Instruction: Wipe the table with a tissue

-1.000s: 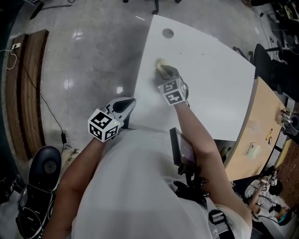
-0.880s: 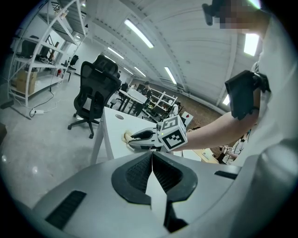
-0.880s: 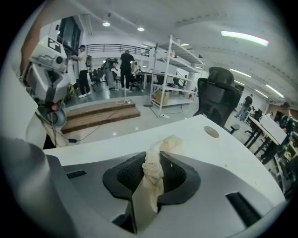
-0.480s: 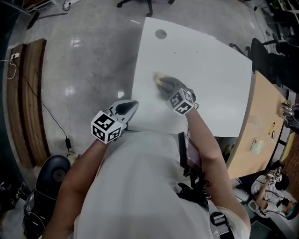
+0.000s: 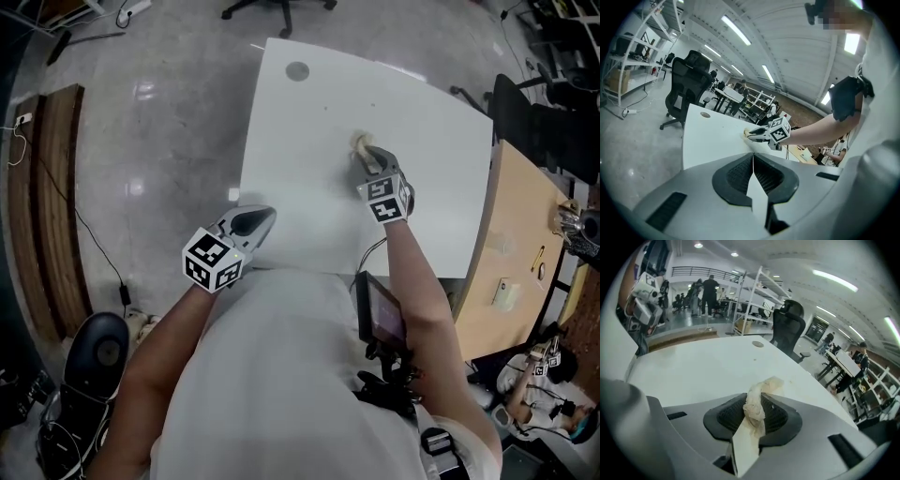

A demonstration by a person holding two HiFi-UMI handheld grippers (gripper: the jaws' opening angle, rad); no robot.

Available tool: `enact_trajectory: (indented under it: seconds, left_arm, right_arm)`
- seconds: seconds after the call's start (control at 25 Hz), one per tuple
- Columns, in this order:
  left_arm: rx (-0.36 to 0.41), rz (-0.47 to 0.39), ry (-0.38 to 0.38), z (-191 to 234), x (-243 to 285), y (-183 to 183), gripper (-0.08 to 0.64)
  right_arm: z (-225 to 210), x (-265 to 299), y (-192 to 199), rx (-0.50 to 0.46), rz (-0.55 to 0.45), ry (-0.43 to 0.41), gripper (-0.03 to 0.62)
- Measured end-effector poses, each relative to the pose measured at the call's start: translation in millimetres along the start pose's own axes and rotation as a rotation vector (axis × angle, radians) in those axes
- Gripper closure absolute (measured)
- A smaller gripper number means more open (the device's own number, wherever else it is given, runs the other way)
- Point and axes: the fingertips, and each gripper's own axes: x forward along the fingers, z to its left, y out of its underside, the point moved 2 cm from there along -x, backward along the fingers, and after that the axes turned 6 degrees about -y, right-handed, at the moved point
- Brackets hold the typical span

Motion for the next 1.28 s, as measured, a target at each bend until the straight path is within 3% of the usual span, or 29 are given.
enact_trajectory:
  seconds: [0.2,0.4,0.48,0.72,1.04,1.28]
  left_arm:
    - [-0.006,0.003,-0.015,-17.6,0.0,-5.6,0.552]
    - [-0.018,0.004,-0.066,-24.4,41.5,-18.3,0.552]
    - [-0.017,0.017,-0.077,-26.3,47.9,-17.0,0.552]
    - [-0.019,0.012,-0.080,-29.1,48.0,-14.1,0.552]
    - [-0.029,0.019,-0.071,-48.0,55.0,-14.7,0.552]
    - [-0.046,0.003,-0.100,-38.7,48.9,-15.0,0.552]
  right_arm:
    - [-35.5,-9.0,23.1,0.167,-0.009,0.019,0.503]
    - [-101.7,6.6,28.0,0.203,-0.070,0.027,0.503]
    - [-109.1,11.1,33.9,0.229,-0.068,0.018,0.503]
    - [-109.7,16.4,22.4,0.210,-0.085,-0.001,0.503]
    - [-146.9,24.5,25.8,0.286,-0.116,0.031,0.503]
    - [-146.1,53.6,1.1,0.154,-0.107,-0.036,0.503]
